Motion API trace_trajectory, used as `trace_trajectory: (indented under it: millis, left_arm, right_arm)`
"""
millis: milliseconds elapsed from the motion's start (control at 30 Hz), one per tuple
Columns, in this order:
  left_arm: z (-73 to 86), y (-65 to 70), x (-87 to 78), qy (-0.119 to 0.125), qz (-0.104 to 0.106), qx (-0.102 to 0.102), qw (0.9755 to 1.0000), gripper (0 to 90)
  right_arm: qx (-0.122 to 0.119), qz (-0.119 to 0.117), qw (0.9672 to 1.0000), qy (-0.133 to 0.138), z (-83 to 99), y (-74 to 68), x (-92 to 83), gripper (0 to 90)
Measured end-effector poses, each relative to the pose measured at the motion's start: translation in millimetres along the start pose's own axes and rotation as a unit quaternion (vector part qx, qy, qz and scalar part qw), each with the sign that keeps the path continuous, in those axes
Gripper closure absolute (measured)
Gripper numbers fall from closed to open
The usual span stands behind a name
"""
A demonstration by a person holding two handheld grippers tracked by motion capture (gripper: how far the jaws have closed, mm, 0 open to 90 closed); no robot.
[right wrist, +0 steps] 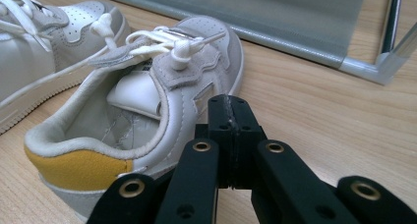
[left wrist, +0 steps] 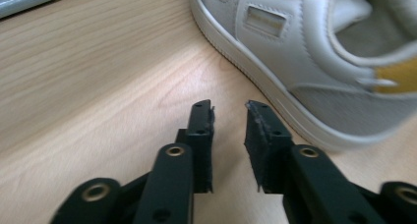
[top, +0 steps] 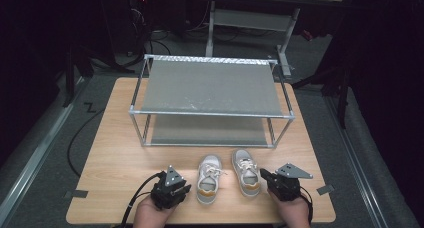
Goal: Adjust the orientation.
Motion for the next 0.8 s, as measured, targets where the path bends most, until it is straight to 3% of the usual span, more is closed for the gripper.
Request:
trace_trajectory:
  millis: [33, 100, 133, 200, 233, 467, 633, 733, 800]
  left_arm:
    - [-2.9, 5.0, 4.0, -0.002, -0.007, 0.01, 0.9999, 71.9]
    - [-5.3, 6.4, 7.9, 0.004, -0.007, 0.007, 0.9999, 71.5]
    - [-7.2, 7.8, 13.1, 0.004, 0.001, -0.004, 1.0, 71.5]
    - [-10.3, 11.4, 22.4, 0.003, -0.005, 0.002, 1.0, 72.4]
    - [-13.8, 15.2, 28.7, 0.007, 0.003, 0.001, 1.0, 72.2]
    - [-23.7, 21.4, 42.7, 0.014, 0.01, -0.005, 0.9998, 72.8]
    - [-29.7, 8.1, 45.3, 0.027, -0.003, -0.026, 0.9993, 72.9]
    - [-33.9, -2.1, 49.2, 0.03, -0.004, -0.054, 0.9981, 74.4]
    - [-37.8, -1.5, 54.8, 0.024, -0.004, -0.049, 0.9985, 76.7]
  right_arm:
    - [0.0, 0.0, 1.0, 0.003, -0.6, 1.2, -1.2, 89.9]
    - [0.001, 0.001, 1.0, 0.004, -0.7, 1.9, -1.8, 89.9]
    - [0.001, 0.002, 1.0, 0.004, -0.6, 2.8, -2.1, 89.9]
    - [0.005, 0.003, 1.0, 0.003, 0.1, 4.0, -2.1, 89.9]
    - [0.005, 0.004, 1.0, 0.003, 0.6, 4.6, -2.4, 89.9]
    - [0.006, 0.005, 1.0, 0.0, 2.9, 4.8, -3.8, 89.9]
    - [0.007, 0.005, 1.0, -0.001, 3.8, 4.2, -4.2, 89.9]
    - [0.006, 0.003, 1.0, -0.002, 4.0, 3.6, -2.7, 89.9]
    - [0.008, 0.001, 1.0, -0.005, 4.1, 2.6, -1.1, 90.0]
Point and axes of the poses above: each handheld gripper's, and its own axes: x roughly forward along the jaws, z roughly out of its underside, y roughly to its right, the point moved 4 cm from there along x, roughly forward along the jaws, and after that the axes turned 1 degree about z, right-handed, at the moved point
